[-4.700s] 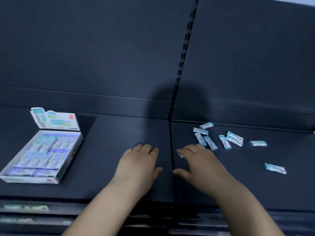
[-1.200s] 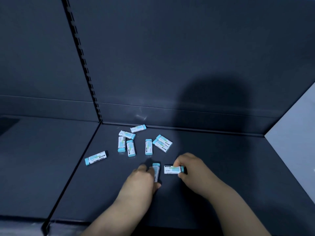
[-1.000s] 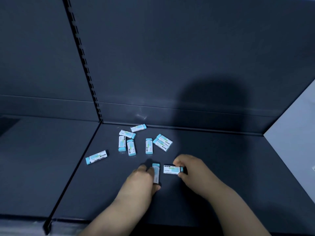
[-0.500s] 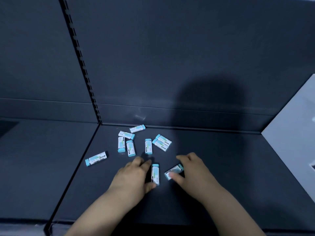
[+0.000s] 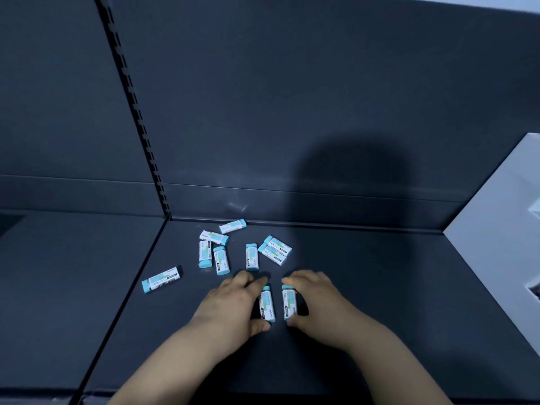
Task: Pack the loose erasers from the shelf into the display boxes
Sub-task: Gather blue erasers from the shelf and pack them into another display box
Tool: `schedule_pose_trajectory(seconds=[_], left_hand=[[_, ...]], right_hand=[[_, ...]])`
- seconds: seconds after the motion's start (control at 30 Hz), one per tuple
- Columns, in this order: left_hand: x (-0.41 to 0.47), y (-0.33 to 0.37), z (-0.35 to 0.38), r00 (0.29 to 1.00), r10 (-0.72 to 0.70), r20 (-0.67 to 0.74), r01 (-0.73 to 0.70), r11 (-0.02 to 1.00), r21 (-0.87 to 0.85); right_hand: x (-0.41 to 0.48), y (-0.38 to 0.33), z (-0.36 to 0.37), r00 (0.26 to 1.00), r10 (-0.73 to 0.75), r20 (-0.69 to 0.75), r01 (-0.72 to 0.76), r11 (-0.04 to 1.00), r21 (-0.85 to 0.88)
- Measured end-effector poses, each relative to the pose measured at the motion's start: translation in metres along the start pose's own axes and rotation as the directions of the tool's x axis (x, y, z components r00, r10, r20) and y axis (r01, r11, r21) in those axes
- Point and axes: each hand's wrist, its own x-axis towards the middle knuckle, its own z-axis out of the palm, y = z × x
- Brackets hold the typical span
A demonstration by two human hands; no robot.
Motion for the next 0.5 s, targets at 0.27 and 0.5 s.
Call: schedule_pose_trajectory(seconds=[0.27, 0.5], left_hand=[[0.010, -0.001, 0.007, 1.000, 0.028, -0.008, -0.028, 0.999, -0.030], [0.006, 0.003, 0.006, 0.993, 0.027, -0.116, -0.034, 0.998, -0.055]], right_hand=[[0.004, 0.000, 0.001, 0.999, -0.013, -0.031, 0.014, 0.999, 0.044], [0.004, 0.005, -0.002, 0.998, 0.061, 0.003, -0.061, 0.998, 0.014]])
